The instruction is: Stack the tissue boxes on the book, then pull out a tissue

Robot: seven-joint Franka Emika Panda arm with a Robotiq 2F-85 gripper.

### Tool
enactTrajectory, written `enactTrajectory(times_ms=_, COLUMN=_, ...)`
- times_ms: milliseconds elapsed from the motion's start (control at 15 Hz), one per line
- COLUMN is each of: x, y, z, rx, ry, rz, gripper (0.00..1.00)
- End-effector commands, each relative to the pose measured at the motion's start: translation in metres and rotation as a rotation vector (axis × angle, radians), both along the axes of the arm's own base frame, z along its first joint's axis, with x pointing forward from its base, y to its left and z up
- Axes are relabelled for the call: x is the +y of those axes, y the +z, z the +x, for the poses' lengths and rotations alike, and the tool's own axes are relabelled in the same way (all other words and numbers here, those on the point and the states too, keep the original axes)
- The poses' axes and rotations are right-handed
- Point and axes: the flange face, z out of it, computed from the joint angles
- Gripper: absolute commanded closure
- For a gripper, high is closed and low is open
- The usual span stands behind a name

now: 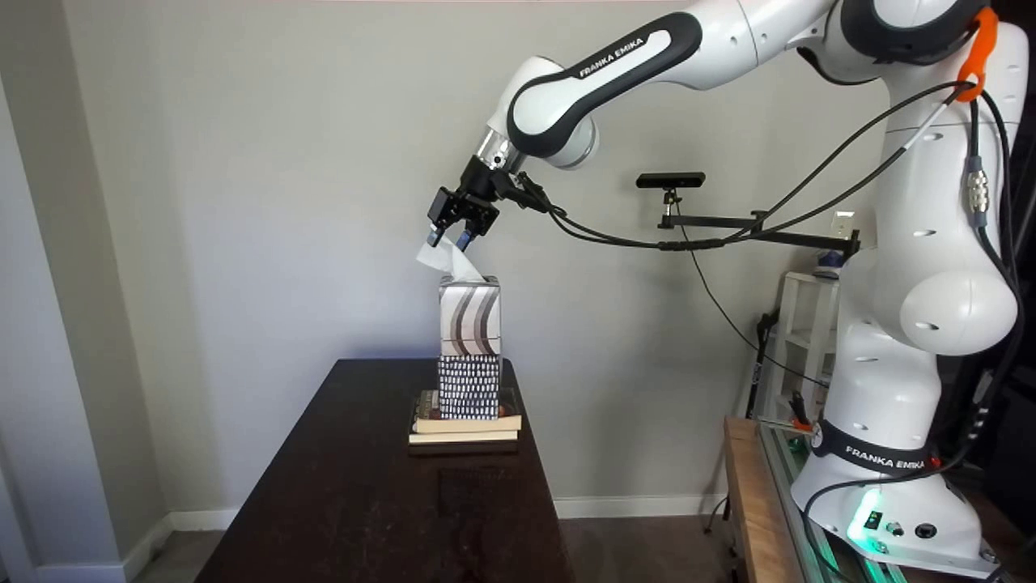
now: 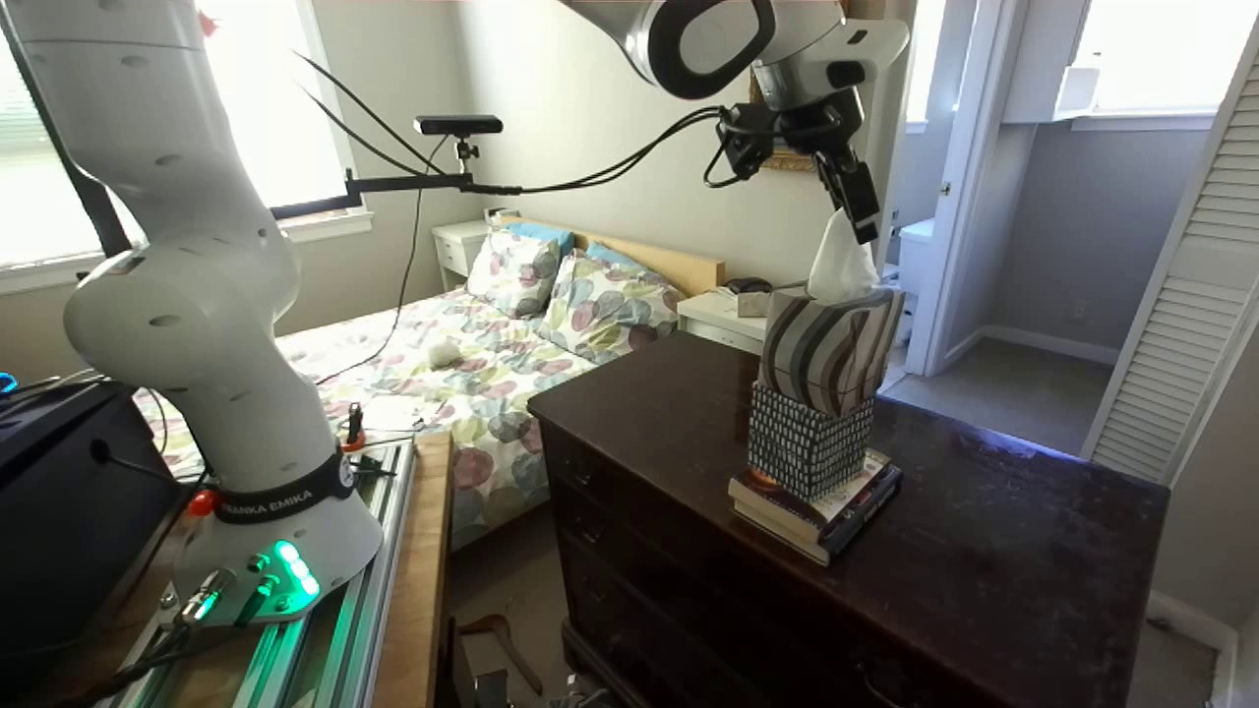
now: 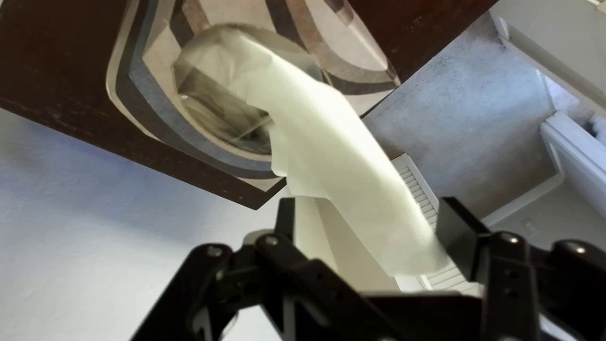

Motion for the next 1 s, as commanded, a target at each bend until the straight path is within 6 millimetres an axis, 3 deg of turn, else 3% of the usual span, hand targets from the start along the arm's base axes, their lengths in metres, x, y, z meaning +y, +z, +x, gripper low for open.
enactTrajectory(times_ms=0, x=0.004, y=-0.007, z=0.013, rx=-0.009, ry=-0.014, rz=-0.005, gripper=0.54)
enactTrajectory(times_ms=467, x=0.011, y=0.006, z=0.008, rx=-0.037, ry=-0.002, rz=-0.012, gripper=0.99)
enactTrajectory(times_ms=933, x=0.010, y=0.031, z=0.002, rx=-0.106, ry=-0.001, rz=-0.032, gripper=1.00)
